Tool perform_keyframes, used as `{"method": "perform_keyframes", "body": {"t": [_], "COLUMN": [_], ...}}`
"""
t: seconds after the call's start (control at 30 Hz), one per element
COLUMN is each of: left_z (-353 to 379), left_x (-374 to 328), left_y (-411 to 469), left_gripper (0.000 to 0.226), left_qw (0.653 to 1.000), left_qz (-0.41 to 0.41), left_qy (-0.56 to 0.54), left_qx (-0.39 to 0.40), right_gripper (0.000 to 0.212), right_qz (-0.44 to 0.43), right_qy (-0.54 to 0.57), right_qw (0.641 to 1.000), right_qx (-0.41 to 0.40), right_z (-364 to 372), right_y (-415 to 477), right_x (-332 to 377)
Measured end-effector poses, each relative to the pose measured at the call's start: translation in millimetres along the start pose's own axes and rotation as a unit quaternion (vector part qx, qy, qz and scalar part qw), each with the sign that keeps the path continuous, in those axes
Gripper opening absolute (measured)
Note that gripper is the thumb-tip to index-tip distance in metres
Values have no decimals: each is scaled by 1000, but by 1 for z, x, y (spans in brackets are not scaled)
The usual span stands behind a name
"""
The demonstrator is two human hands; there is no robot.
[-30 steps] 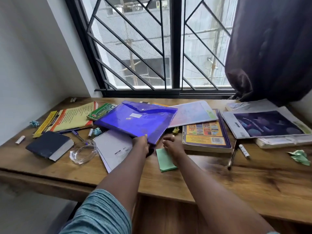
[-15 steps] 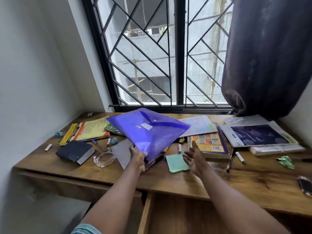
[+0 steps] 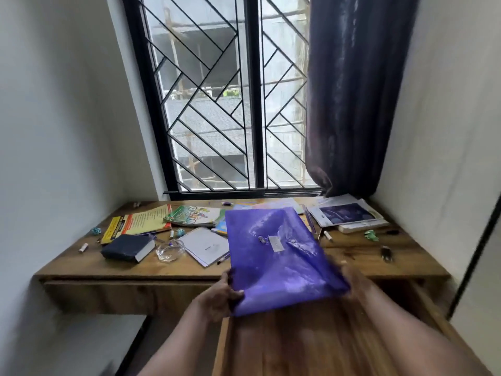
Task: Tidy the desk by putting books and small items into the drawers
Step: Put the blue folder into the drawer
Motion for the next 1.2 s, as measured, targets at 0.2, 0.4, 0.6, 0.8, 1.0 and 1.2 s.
{"method": "perform_keyframes", "body": {"t": [0.2,0.4,0.6,0.8,1.0,1.2], "left_z": [35,76,122,172,209,230], "left_x": [76,132,171,199,200,205], "left_y": [-26,-40,-52,-49,-31,17], "left_gripper": [66,68,41,34,40,44], "left_qw": [993,982,970,972,956,939], "left_qz": [-101,-165,-211,-181,-163,-156], "left_qy": [23,48,95,151,236,293], "left_qx": [53,79,69,-10,-69,-86], "right_gripper": [37,75,78,15,31,34], "right_qz": [35,66,119,153,114,115], "right_qy": [-109,-90,-109,-226,-470,-605], "right_qw": [993,993,985,956,850,738], "right_qx": [-27,-34,-61,-112,-209,-275], "right_z": [-64,-134,-196,-231,-235,-218], "right_y": [-84,-142,-181,-205,-195,-178], "right_x": [-22,-50,-67,-71,-60,-58]}}
Point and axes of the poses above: each hand's wrist, its own y-axis towards the middle knuckle, its own z-axis out of the palm, x = y × z, the point moved 3 cm from there along y, towards the middle knuckle, and after that the axes turned 9 degrees about -z, right-handed, at the moved point
